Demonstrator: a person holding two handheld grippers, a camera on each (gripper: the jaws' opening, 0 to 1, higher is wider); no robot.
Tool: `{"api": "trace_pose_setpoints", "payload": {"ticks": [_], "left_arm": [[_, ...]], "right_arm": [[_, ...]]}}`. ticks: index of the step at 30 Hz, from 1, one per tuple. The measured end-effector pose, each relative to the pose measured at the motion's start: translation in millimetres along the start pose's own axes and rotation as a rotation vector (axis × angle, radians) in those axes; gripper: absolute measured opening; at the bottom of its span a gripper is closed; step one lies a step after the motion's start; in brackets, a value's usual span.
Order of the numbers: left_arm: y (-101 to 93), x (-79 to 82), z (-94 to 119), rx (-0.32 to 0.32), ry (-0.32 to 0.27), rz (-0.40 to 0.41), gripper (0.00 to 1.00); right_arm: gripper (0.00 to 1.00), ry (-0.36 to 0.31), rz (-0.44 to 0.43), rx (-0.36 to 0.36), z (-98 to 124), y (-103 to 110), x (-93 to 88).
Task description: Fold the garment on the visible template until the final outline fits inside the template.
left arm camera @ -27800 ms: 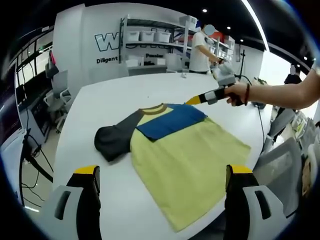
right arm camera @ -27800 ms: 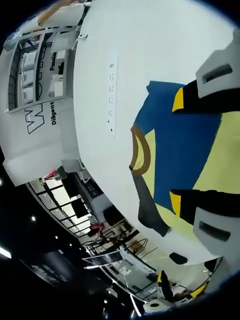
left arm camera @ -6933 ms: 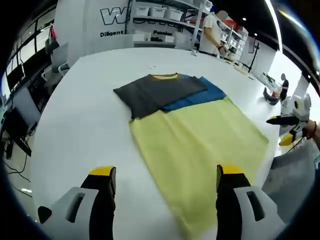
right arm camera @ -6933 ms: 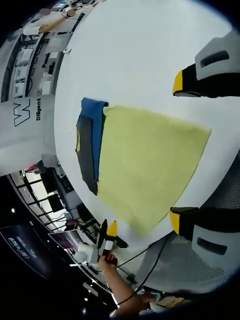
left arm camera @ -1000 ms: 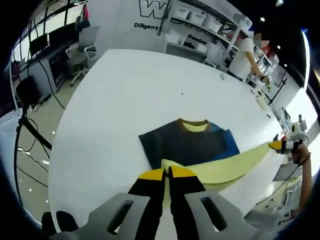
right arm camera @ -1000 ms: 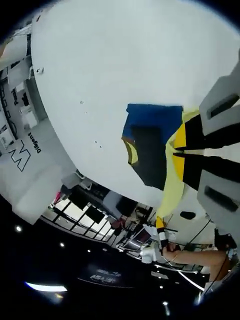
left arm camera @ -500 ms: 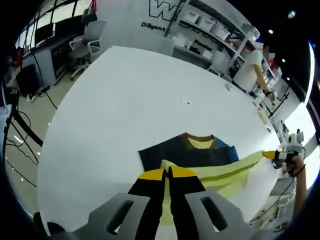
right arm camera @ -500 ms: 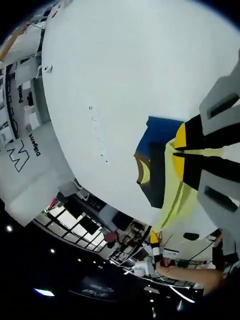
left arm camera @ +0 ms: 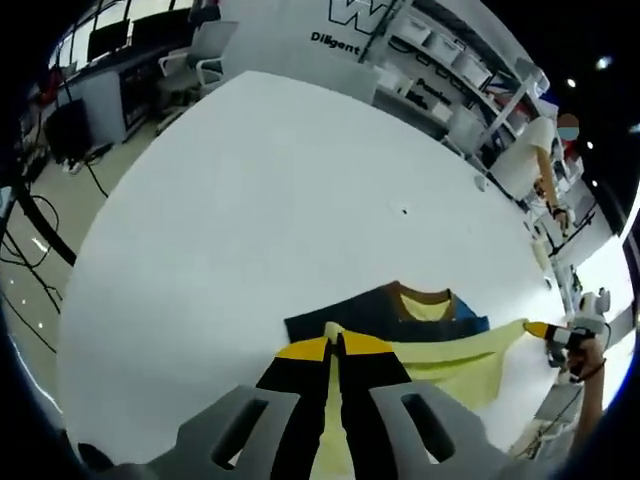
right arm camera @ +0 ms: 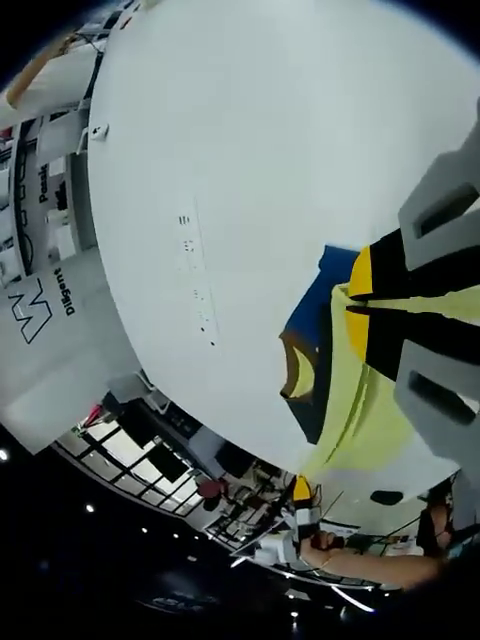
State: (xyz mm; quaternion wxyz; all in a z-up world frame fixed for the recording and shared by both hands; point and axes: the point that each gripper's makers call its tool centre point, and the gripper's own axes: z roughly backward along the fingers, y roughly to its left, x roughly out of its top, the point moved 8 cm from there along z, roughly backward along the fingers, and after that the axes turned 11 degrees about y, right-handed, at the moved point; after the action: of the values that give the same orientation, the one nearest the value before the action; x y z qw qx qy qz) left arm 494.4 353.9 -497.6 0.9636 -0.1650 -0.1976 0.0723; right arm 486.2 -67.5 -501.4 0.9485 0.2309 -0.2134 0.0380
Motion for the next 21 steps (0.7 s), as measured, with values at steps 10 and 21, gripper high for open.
{"api": "trace_pose_setpoints", "payload": {"ticks": [10,21], "left_arm": [[7.7,6.9,-36,0.024,0.056,0.032,0.05],[25.8,17.7,-52,0.124,-0.038,-0.012,0.04]], "right_arm": [[0.00,0.048,-0.038,-0.009,-32,-15,5.5],[0.00,0.026,0.025,-0.036,-52,-25,11.7]]}}
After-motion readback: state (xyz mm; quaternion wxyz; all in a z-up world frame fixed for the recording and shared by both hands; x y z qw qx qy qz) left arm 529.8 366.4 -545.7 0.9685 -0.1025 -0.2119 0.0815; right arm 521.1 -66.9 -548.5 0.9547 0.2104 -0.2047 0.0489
